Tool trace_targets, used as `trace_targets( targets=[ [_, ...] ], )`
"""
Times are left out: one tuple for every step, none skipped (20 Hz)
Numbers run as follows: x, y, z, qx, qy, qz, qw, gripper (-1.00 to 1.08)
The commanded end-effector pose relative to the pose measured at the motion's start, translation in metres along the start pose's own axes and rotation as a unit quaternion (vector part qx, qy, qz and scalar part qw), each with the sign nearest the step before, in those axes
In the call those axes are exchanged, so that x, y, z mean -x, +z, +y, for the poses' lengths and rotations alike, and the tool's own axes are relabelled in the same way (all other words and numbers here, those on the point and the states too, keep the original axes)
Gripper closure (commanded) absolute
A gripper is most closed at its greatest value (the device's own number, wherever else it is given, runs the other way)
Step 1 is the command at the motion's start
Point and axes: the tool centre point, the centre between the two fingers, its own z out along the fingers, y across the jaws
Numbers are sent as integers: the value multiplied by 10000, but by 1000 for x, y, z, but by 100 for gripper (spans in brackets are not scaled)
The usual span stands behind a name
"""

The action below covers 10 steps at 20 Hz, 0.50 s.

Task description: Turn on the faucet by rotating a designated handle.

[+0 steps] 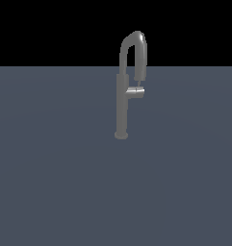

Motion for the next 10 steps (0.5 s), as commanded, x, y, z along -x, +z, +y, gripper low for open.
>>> trace_targets(
  targets=[
    [-14, -1, -2, -158, 160, -186, 9996, 108],
    [-20, -2, -2, -222, 223, -260, 9992, 108],
    [-26, -2, -2, -285, 286, -334, 9986, 108],
    [-31, -2, -3, -349, 350, -408, 9979, 108],
    [-37, -2, -3, -412, 413, -482, 9971, 108],
    [-43, -2, -3, -476, 476, -556, 9962, 108],
    [-48, -2, -3, -540, 540, -631, 9951, 108],
    [-54, -2, -3, -604, 603, -705, 9939, 108],
    [-60, -2, -3, -668, 666, -780, 9925, 108],
    [-66, -2, -3, -732, 729, -855, 9910, 108]
  ],
)
